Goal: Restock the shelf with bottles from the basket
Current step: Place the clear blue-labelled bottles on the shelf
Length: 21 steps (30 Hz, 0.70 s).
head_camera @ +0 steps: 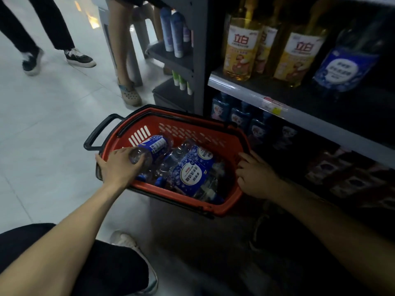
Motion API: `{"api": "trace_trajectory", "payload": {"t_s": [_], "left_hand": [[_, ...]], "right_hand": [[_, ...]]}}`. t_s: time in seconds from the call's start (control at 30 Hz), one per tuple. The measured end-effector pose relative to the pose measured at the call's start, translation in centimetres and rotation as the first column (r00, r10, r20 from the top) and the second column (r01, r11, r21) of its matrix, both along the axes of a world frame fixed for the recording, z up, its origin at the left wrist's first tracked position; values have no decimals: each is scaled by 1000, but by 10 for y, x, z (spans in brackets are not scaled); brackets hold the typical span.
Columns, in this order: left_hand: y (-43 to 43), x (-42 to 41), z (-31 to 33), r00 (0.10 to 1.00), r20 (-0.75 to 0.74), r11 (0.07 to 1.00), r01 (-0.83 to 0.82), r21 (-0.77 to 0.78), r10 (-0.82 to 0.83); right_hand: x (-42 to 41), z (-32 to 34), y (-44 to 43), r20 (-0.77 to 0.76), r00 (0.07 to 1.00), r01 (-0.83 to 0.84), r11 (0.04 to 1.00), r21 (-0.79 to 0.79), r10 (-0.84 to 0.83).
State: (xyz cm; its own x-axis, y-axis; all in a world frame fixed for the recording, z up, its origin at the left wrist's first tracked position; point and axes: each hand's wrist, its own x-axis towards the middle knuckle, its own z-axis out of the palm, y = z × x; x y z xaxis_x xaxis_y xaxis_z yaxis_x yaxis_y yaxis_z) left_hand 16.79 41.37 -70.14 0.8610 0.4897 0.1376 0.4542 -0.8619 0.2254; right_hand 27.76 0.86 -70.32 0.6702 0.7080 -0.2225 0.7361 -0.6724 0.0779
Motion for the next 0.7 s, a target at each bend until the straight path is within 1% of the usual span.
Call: {"api": "trace_trajectory", "payload": {"t_s": [0.07, 0.13, 0.23, 0.3, 0.37, 0.47, 0.53, 0.7], "left_hand": [[-10, -3, 1, 999, -36, 999, 29, 29, -28], [-18, -7, 0, 995, -65, 995, 79, 55, -75], [-42, -12, 10, 985, -102, 989, 143, 21, -140], [-63, -11, 17, 965, -116, 968, 242, 62, -234], [-84, -8, 29, 933, -110, 933, 351, 79, -341], [-110, -2, 49, 884, -142, 890, 455, 41, -445], [-123, 3, 61, 835, -214, 853, 521, 17, -506], [-126, 25, 72, 685, -390, 730, 682, 47, -615]], "right_hand": [[-4, 1, -8, -13, 1000, 25, 999, 42, -25], [-8, 7, -11, -24, 998, 56, 997, 49, -55], [-15, 21, -9, -85, 993, 78, 997, -27, -80], [-21, 30, -6, -125, 989, 63, 993, -98, -75], [-25, 36, -4, -132, 989, 50, 993, -106, -64], [-32, 45, 0, -153, 985, 63, 992, -107, -79], [-35, 50, 0, -151, 986, 59, 990, -124, -78], [-31, 70, 8, -192, 980, 25, 992, -126, -50]]}}
